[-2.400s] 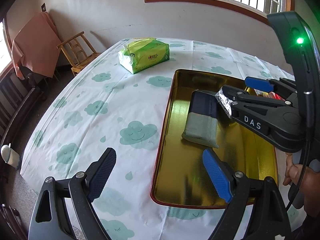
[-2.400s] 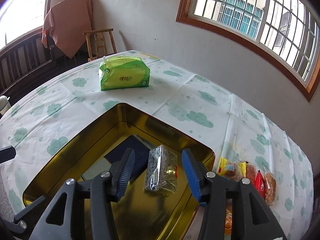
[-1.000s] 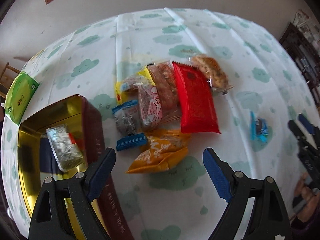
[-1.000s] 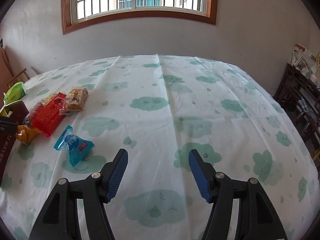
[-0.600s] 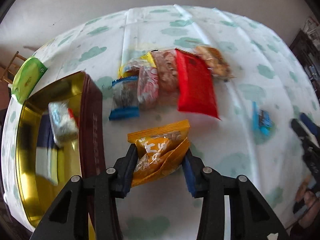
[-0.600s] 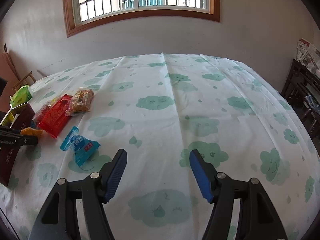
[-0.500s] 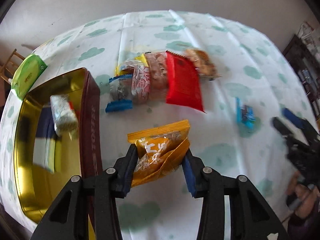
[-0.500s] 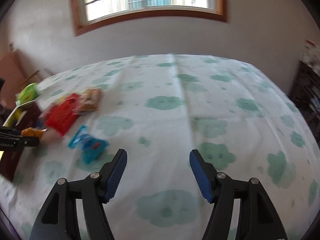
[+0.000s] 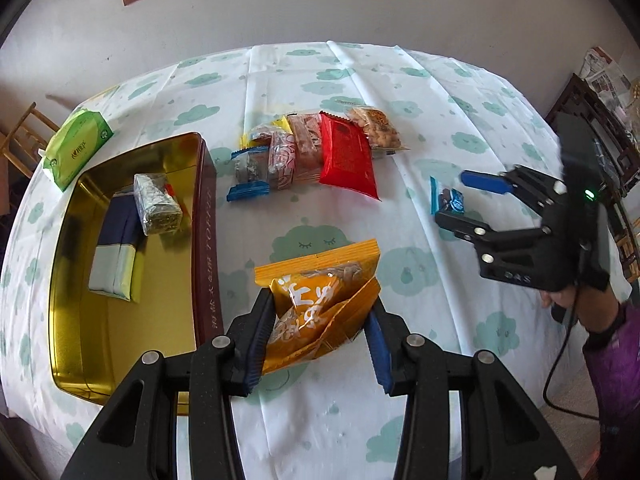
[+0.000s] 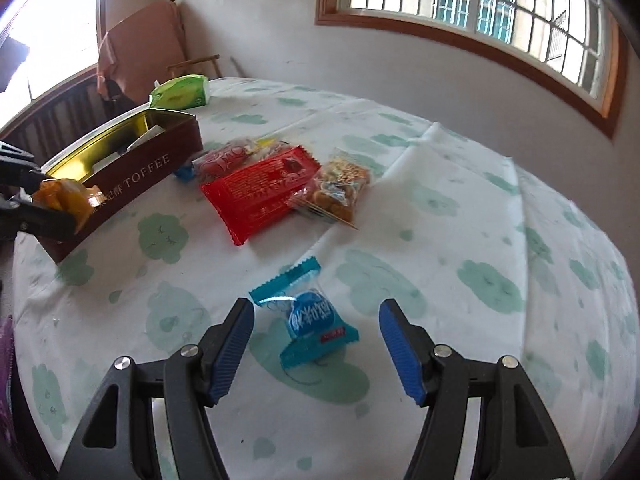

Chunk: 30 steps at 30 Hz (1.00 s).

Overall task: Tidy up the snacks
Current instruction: 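Lower the orange chip bag into the tin and release it while the right gripper grasps the blue candy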

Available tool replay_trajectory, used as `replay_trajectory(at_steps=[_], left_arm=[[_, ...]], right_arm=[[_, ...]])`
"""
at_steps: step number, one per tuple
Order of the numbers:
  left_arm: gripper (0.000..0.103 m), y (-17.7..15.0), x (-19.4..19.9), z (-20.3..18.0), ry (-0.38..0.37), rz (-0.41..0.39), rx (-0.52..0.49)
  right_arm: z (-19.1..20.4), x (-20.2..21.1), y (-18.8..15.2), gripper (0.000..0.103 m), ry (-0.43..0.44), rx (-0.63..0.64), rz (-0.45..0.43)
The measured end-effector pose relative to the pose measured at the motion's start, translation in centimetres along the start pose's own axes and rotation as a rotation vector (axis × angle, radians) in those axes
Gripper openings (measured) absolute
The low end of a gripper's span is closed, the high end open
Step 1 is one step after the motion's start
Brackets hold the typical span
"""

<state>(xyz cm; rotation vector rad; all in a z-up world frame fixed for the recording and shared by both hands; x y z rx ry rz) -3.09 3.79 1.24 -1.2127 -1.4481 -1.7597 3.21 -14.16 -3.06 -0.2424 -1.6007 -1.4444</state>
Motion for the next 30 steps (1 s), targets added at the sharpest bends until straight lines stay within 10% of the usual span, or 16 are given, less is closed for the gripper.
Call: replay_trajectory(at_steps=[2, 4, 30], left_arm=[[0.04, -0.1, 0.4, -0.1, 0.0, -0.01, -0.002], [0.04, -0.2, 0.8, 0.1, -0.002, -0.021, 0.006], [0.04, -5.6, 4.2, 13.1, 0.178, -0.059, 0.209]], right_arm=[[-0.1, -0.6, 0.2, 0.066, 0.013, 0.002, 0.028], [-0.2, -1.5, 0.2, 0.032, 0.013, -0.006, 0.063], [-0.4, 1.2, -1.2, 0.028, -0.143, -0.334, -0.073]])
Point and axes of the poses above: each gripper's, at about its wrist camera, not at the fingertips, and x roughly against the way its jaws point, z to its left, y to its top, the point moved 1 cm from there along -x, roughly the way its jaws point, and after that the axes turned 8 degrees about -x, right-handed, at the moved point
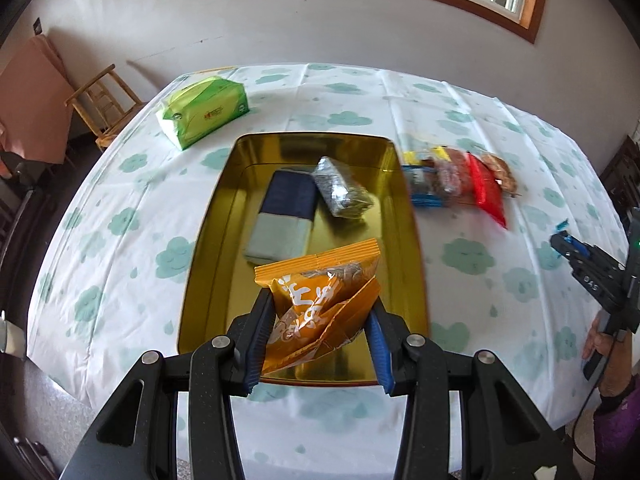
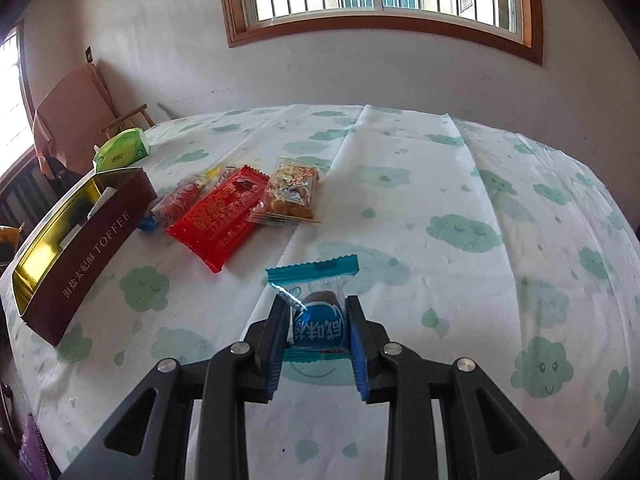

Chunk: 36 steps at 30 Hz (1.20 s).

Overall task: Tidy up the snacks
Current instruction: 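Lower the orange chip bag into the tin and release it while the right gripper grasps the blue candy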

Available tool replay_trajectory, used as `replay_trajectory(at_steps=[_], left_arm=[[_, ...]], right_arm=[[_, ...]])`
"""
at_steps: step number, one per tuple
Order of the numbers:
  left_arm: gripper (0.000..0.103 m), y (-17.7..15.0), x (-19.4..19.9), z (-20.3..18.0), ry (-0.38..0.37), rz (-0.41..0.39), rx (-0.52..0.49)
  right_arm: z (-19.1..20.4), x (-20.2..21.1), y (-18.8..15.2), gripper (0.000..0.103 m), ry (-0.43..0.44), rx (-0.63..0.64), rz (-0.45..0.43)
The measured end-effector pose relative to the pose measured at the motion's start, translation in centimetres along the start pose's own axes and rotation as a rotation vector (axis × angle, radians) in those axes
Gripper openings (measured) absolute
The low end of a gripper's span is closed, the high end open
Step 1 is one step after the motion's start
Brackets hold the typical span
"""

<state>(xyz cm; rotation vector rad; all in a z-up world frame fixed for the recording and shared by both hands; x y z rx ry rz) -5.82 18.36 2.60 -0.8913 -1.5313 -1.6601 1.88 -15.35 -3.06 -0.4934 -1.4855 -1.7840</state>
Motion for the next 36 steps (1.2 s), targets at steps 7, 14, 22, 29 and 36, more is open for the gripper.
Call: replay_trajectory(at_steps=[7, 14, 22, 29, 36], left_arm=[[0.04, 0.2, -1.4, 0.6, -0.003, 0.002, -0.003], [0.04, 1.5, -3.6, -0.4, -0.018, 0.009, -0.026], [0.04, 2.9, -5.8, -1.3, -0.012, 0.016, -0.046], [0.04, 3.3, -7.0, -1.8, -0.011, 0.027, -0.059], [0.042, 3.5, -7.3, -2.5, -0.012, 0.024, -0.077]], right_arm=[[0.0, -0.3, 0.0, 0.028, -0.028, 0.002, 0.008], [0.2, -0.6, 0.0, 0.028, -0.049, 0.012, 0.018], [0.1, -0.7, 0.0, 0.028, -0.056, 0.012, 0.028], [0.2, -0.9, -0.1, 0.028, -0.058, 0.016, 0.037], [0.2, -1.1, -0.1, 0.028, -0.061, 0.018, 0.046]])
Point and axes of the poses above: each gripper's, at about its wrist camera, not at the fingertips, and x roughly against the way its jaws point, z to its left, y to its top, the point moved 1 cm from there along -x, roughly the way its jaws point, and after that the axes turned 8 degrees about -x, right-handed, at the moved point
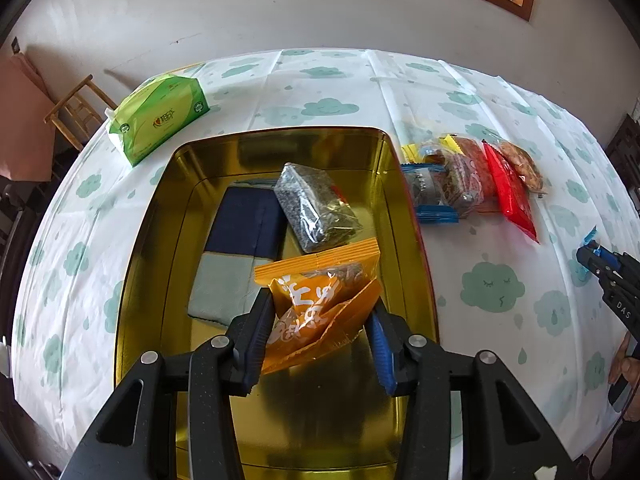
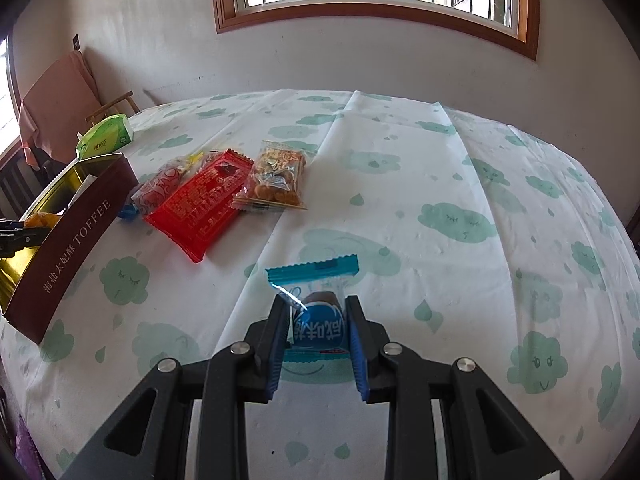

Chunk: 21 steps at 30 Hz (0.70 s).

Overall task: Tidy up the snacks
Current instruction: 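Lower the orange chip bag into the tin and release it while the right gripper grasps the blue candy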

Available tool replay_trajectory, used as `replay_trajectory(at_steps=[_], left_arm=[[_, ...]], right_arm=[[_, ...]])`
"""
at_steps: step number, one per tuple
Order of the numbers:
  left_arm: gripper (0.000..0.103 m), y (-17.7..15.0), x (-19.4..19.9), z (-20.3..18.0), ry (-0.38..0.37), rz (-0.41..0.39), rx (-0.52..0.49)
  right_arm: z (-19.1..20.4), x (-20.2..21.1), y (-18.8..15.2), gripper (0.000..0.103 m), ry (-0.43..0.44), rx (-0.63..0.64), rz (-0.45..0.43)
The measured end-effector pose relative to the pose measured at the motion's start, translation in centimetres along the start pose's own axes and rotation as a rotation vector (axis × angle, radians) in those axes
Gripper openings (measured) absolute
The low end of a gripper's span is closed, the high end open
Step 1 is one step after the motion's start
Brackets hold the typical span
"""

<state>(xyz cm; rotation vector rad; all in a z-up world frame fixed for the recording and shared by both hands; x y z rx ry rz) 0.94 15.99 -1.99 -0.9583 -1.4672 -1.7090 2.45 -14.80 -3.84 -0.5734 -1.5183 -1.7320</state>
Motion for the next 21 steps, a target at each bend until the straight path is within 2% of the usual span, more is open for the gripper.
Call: replay_trajectory(at_steps=[11, 15, 21], left_arm=[[0.047, 0.3, 0.1, -0.6, 0.016, -0.007, -0.02], [0.058, 0.3, 0.5, -0.6, 0.016, -0.019, -0.023], [0.064, 0.1, 1.7, -0.6, 0.043, -0.049, -0.02]], right_arm=[[0.1, -0.2, 0.0, 0.028, -0.005, 0.002, 0.01], [0.1, -0.3, 0.0, 0.028, -0.006, 0.002, 0.01], [0.1, -0.4, 0.0, 0.028, -0.011, 0.003, 0.012]])
Point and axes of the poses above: each gripper's, at about its wrist camera, not at the fingertips, and x roughly against the way its jaws point, z to its left, y to its top, the point moved 1 cm from there along -x, roughly the way its jaws point, and after that the axes turned 8 degrees about -x, right-handed, at the moved point
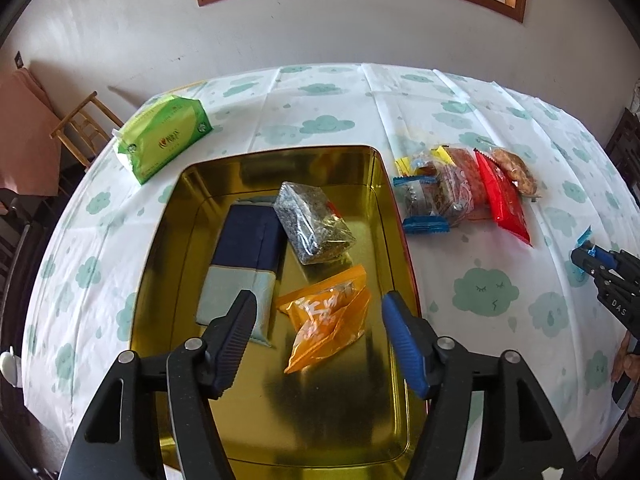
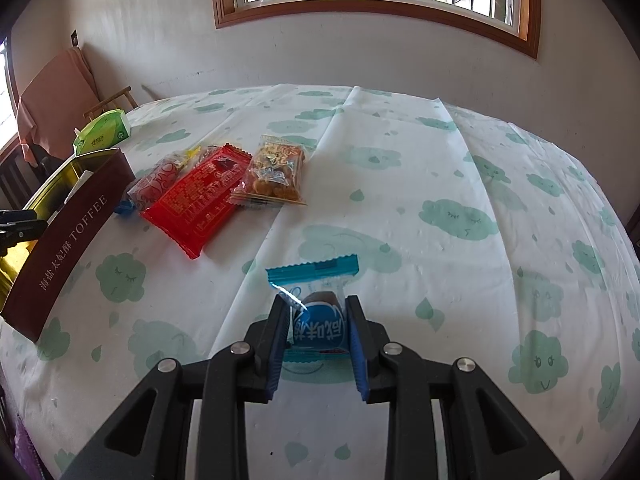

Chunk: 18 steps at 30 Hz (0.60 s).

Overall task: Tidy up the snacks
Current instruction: 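Lower the orange chip bag into the tin and release it while the right gripper grasps the blue candy, then carry the blue-wrapped candy into the gold tin and open the right gripper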

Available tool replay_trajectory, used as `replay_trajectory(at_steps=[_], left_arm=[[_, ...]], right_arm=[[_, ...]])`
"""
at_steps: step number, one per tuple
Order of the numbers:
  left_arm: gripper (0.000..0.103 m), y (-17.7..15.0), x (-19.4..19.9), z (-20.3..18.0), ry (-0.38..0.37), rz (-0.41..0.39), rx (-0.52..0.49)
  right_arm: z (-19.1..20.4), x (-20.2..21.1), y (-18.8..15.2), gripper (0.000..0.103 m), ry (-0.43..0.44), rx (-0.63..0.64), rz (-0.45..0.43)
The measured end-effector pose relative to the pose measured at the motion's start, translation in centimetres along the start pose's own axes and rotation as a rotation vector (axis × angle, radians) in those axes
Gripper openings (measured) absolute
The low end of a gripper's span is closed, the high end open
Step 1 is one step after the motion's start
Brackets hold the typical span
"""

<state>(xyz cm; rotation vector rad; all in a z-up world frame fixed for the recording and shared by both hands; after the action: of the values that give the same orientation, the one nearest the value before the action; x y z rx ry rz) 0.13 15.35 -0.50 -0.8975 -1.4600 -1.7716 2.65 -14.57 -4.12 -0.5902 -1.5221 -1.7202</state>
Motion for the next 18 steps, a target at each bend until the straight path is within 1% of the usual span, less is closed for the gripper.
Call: replay_trajectory(at_steps=[4, 9, 10, 13, 16, 18], left_arm=[[0.066, -0.8, 1.4, 0.6, 0.037, -0.033, 0.03], [0.069, -2.8, 3.6, 2.7, 0.076, -0.084, 0.12], [0.07, -3.4, 4.1, 3.1, 0.096, -0.099, 0.137], [0.079, -4.9, 5.4, 3.9, 0.14, -0.143, 0.153], [0.079, -6.3, 6.5, 4.7, 0.151, -0.185, 0.171], [0.079, -7.1, 7.1, 5.2, 0.121, -0.193, 0.176]], right_arm=[[0.0, 0.0, 0.0, 0.028, -0.003, 0.001, -0.001], [0.1, 0.1, -0.1, 0.028, -0.006, 0.003, -0.005], [0.0, 0.1, -0.1, 0.028, -0.006, 0.004, -0.006], [0.2, 0.2, -0.1, 0.028, -0.009, 0.017, -0.005], [0.5, 0.3, -0.2, 0.028, -0.013, 0.031, -0.011], [0.6, 0.5, -0.2, 0.028, -0.015, 0.036, -0.02]])
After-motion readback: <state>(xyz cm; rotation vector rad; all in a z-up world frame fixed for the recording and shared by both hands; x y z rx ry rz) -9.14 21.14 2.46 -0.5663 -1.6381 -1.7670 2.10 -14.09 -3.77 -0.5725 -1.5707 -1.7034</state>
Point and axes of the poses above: each gripper's, at about its wrist camera, not at the fingertips, and x roughly against the way its jaws point, z to its left, y to its top, the point moved 1 cm from there along -x, roughly the way its jaws point, and after that the axes turned 8 degrees about -x, right-handed, at the moved point
